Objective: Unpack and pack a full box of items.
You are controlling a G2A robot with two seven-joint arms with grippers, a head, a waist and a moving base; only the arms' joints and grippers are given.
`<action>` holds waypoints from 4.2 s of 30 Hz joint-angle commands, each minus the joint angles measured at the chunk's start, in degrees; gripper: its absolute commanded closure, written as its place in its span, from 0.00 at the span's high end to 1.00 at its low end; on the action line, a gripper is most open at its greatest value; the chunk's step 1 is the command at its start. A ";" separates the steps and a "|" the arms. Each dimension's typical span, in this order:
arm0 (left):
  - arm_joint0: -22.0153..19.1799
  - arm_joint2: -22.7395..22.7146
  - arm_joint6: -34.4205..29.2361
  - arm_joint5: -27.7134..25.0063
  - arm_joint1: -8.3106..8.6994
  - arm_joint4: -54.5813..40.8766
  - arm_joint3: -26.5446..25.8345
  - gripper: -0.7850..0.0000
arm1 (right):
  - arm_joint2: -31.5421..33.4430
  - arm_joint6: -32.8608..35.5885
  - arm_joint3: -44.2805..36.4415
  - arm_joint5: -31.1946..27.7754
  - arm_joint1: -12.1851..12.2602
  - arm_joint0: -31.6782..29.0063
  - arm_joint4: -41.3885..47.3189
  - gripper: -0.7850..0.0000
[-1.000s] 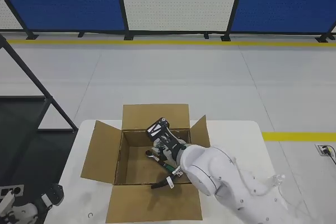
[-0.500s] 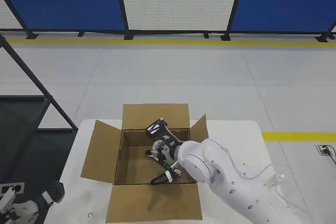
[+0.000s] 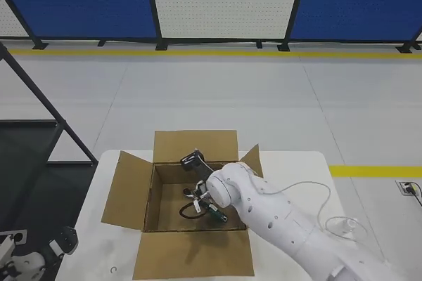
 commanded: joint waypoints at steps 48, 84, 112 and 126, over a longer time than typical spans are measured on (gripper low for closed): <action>0.00 0.00 0.00 0.00 0.00 0.00 0.00 1.00 | -0.39 -6.55 27.92 -11.15 -13.11 3.40 -4.75 0.68; 0.00 0.00 0.00 0.00 0.00 0.00 0.00 1.00 | 24.14 -0.95 -32.60 -15.19 6.15 -24.25 -25.89 1.00; 0.00 0.00 0.00 0.00 0.00 0.00 0.00 1.00 | 61.41 -12.38 -84.97 -9.83 13.38 -74.95 -35.30 1.00; 0.00 0.00 0.00 0.00 0.00 0.00 0.00 1.00 | 71.14 -11.34 -84.97 -4.17 13.61 -84.35 -33.00 1.00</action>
